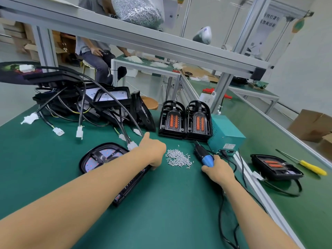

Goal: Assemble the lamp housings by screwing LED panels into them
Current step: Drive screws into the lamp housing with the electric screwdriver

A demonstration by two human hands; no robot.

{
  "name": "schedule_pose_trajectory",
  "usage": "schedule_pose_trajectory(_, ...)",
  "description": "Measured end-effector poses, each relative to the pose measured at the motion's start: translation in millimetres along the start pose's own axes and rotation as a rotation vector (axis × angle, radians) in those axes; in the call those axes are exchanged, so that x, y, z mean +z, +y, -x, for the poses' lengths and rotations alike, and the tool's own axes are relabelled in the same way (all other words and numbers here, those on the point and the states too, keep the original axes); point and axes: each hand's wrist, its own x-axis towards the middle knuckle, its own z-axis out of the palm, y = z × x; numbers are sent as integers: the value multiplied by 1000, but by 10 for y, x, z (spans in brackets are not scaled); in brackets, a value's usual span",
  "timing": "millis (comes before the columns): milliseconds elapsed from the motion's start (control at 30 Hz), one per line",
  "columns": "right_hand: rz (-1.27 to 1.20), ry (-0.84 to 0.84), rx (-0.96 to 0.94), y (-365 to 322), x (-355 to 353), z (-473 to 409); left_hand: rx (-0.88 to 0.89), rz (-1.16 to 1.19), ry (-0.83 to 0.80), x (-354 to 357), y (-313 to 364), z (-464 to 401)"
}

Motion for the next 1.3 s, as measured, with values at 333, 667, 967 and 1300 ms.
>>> schedule_pose_trajectory(333, 7, -6, -4, 3, 10, -21, -40, -42, 71, 62, 80, -19)
schedule_pose_trajectory(667, 14, 9, -8, 2, 16, -10, -49, -69, 120, 82, 112, -19)
schedule_pose_trajectory(967, 11, 12, -12, 5, 24, -18, -6, -126, 68, 138, 114, -65)
schedule_pose_trajectory(1300, 5, 7, -13, -3, 10, -3, 27, -18, 160, 171, 130, -80)
